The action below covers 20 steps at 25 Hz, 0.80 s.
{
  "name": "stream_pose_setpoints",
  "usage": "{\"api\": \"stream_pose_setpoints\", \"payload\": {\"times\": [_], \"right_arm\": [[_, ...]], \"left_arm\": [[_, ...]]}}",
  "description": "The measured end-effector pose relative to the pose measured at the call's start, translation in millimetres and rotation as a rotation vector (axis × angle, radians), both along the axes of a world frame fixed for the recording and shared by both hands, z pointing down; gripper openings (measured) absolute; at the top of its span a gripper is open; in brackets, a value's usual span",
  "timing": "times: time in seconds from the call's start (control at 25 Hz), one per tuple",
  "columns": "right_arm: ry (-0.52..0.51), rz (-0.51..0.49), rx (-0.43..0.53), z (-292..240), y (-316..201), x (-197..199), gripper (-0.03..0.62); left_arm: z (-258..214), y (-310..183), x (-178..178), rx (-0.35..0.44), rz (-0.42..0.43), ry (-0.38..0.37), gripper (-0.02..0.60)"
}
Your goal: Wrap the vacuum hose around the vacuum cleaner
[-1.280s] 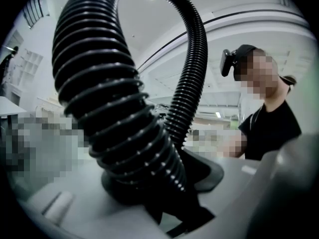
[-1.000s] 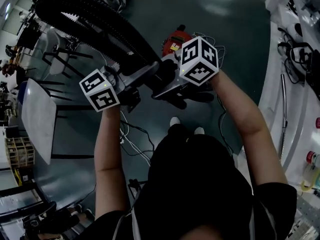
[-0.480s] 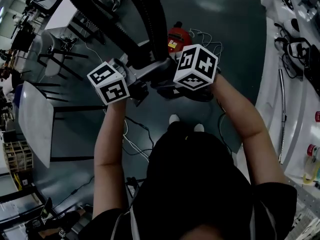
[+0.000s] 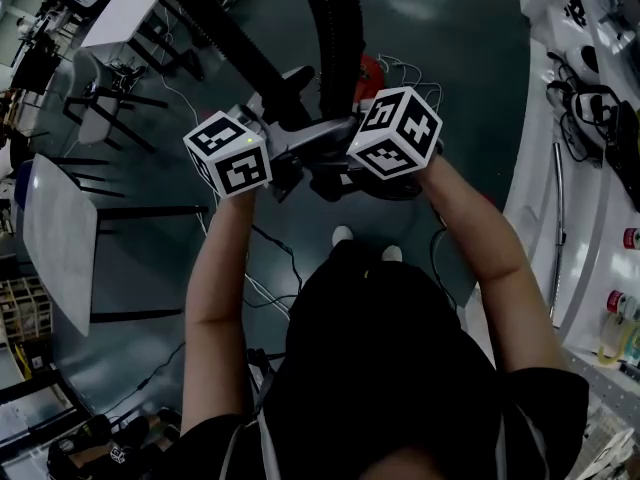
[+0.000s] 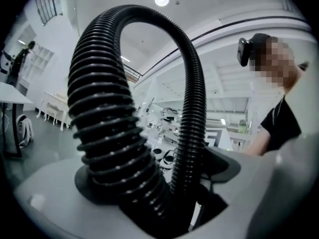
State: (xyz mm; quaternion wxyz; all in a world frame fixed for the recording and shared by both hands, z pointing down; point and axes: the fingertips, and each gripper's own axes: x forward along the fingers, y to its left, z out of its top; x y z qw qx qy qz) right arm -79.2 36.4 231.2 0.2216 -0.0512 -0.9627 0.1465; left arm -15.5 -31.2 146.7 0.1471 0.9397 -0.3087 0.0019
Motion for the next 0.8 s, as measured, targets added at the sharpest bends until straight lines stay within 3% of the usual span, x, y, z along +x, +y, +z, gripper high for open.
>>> {"api": "stream_pose_setpoints", "payload": {"times": [0.16,0.36,0.6,0.72,0.8], "right_arm": [[-0.023,0.052,-0.025,-4.7,-12.2,-6.0,0.199],[-0.024,0.084,-0.058,-2.0,-22.8,-14.6,0.195],[-0.002,0.148,-0.095,10.3,-40.4,-17.9,0.192],[-0.019,0.208,-0.148,12.2,-56.6,-13.8,0.192],[-0.048,0.252,-0.173,7.3,-70.7,-13.1,0.192]], "left_arm": [[6.6,-7.7,-14.8,-0.015,0.025,-0.049,0.551],[38.7,-8.8,-34.4,-0.089,0.109,-0.243,0.552],[48.9,-4.2,-69.6,-0.110,0.157,-0.212,0.552],[51.3,0.2,-95.4,-0.119,0.120,-0.172,0.551],[68.6,6.8,-107.9,-0.137,0.097,-0.201,0.551]]}}
